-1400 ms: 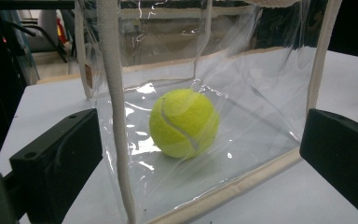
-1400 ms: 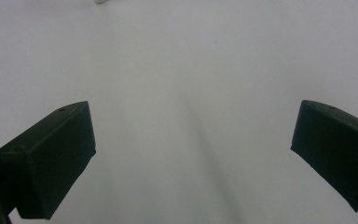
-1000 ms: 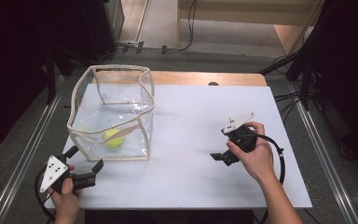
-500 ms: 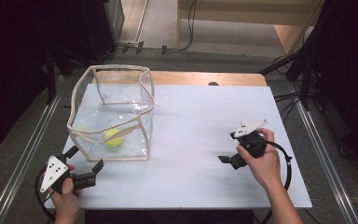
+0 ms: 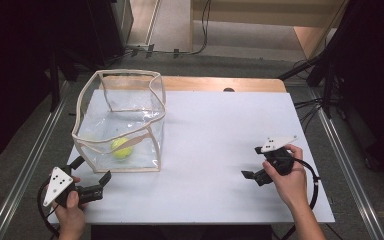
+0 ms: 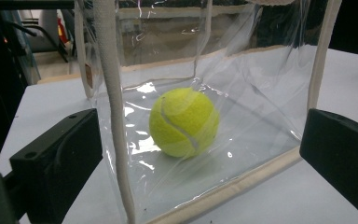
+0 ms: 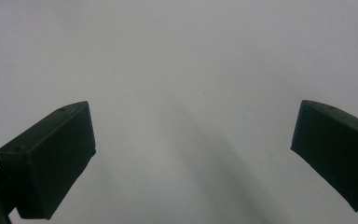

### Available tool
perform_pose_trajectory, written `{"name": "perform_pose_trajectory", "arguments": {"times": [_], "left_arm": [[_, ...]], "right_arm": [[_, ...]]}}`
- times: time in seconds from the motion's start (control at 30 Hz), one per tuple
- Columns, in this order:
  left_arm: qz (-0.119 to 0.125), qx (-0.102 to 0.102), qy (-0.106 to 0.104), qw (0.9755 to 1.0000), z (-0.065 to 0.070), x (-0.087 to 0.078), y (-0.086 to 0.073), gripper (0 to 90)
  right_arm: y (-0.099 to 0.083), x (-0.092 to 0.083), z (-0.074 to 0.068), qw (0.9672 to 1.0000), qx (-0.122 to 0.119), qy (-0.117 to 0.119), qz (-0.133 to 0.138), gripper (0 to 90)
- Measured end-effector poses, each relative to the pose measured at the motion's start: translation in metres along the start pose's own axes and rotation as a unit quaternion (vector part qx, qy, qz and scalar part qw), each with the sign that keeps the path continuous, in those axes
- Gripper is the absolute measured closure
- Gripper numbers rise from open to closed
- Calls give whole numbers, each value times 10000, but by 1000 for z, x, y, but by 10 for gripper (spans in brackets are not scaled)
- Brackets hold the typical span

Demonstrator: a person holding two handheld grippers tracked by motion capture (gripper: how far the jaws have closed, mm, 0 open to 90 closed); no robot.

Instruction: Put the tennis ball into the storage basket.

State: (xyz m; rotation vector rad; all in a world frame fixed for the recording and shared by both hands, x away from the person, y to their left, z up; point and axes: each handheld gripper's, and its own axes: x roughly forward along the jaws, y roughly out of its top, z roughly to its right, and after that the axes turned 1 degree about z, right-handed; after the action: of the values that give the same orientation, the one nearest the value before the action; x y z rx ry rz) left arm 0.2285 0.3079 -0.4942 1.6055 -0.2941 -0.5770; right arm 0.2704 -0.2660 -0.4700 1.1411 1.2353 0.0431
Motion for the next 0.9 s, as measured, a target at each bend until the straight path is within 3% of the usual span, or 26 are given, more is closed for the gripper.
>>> {"name": "perform_pose_trajectory", "arguments": {"times": [0.5,0.9], "left_arm": [[-14,21,-6,10000,0,0,0,0],[-12,19,-6,10000,1,0,0,0]], "right_arm": [[-33,-7,8,9992,323,-75,240,0],[-49,-14,11,9976,500,-165,446,0]]}}
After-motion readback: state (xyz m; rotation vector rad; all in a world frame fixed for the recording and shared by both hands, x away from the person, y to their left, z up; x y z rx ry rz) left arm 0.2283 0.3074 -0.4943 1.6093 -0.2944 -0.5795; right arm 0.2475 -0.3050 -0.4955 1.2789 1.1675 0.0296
